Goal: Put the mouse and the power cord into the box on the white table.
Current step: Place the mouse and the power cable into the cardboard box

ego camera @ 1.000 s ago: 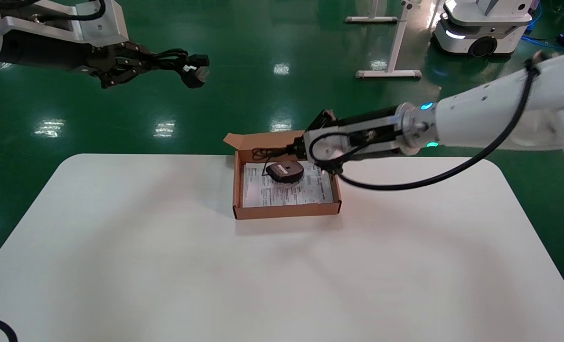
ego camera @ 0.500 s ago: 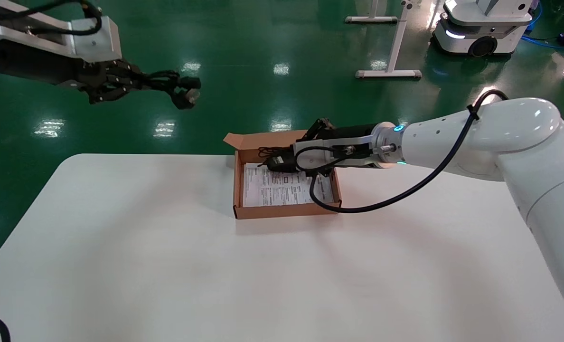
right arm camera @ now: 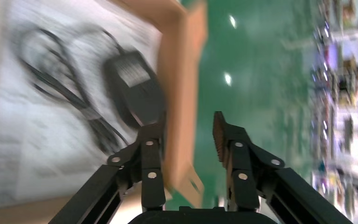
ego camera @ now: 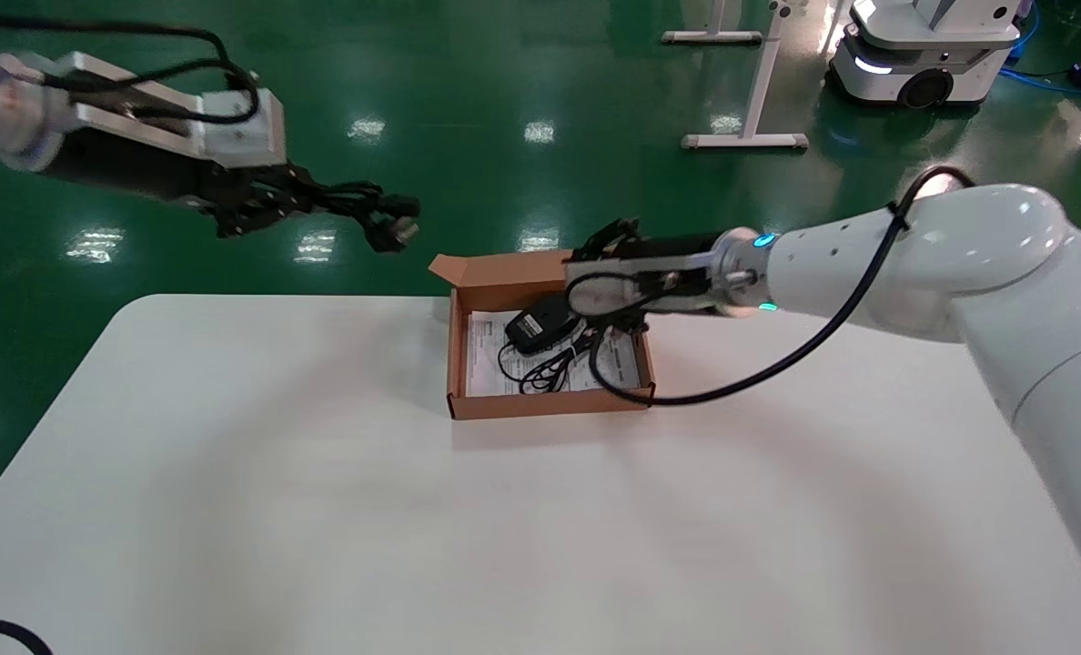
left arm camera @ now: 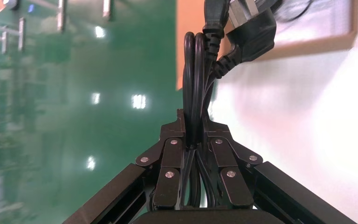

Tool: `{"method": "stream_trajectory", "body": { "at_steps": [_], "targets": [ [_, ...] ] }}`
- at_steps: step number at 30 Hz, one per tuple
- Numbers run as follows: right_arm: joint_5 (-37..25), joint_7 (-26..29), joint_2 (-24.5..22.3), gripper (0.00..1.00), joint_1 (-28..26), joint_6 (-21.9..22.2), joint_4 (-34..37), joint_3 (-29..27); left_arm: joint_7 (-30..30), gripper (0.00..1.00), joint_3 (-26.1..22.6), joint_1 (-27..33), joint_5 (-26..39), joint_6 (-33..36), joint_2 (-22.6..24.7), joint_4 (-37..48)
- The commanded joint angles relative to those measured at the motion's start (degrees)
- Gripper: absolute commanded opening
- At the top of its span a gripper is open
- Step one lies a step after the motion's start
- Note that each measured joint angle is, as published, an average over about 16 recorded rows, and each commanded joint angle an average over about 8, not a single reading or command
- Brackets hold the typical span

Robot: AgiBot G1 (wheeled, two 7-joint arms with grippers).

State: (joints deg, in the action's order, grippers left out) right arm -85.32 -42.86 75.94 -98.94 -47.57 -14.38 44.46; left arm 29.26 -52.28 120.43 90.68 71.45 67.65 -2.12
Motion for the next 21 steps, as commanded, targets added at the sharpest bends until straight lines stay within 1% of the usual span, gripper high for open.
{"method": "stream_trajectory", "body": {
  "at_steps": [1,3,5,7,10,13,15,18,21],
  "targets": [
    [0.4,0.7,-0.3,1.0,-1.2,1.2,0.8,0.4,0.0,0.0,0.2,-0.9,-0.3,0.3,0.6,0.2],
    [0.8,1.2,-2.1,1.0,-3.5,1.5,3.2,0.0,0.5,0.0,0.8,-2.9,-1.2,-0.5,2.6,0.1],
    [1.1,1.4,-4.3,1.0,-5.5,0.8,5.2,-0.4,1.2,0.0,1.5,-5.2,-2.3,-2.3,4.9,-0.1],
    [1.3,1.4,-6.7,1.0,-7.2,-1.0,6.9,-0.6,1.9,0.0,2.2,-7.8,-3.3,-5.4,7.1,-0.6],
    [1.3,0.8,-10.2,1.0,-9.0,-5.5,8.5,-0.6,3.1,0.0,2.9,-12.2,-4.6,-11.3,9.5,-2.6],
    [1.0,-0.1,-13.2,1.0,-10.2,-10.0,9.7,-0.3,3.7,0.0,3.0,-16.2,-5.4,-16.8,10.5,-6.0],
    [0.8,-0.8,-14.8,1.0,-10.8,-12.3,10.4,-0.1,3.7,0.0,2.8,-18.4,-5.9,-19.4,10.6,-8.5],
    [0.4,-1.5,-16.5,1.0,-11.2,-14.0,11.4,0.1,2.9,0.0,2.0,-20.5,-6.6,-21.7,10.7,-11.4],
    [0.3,-2.0,-17.6,1.0,-11.3,-14.7,12.2,0.2,1.5,0.0,0.9,-21.5,-7.3,-22.6,10.7,-13.6]
  ]
}}
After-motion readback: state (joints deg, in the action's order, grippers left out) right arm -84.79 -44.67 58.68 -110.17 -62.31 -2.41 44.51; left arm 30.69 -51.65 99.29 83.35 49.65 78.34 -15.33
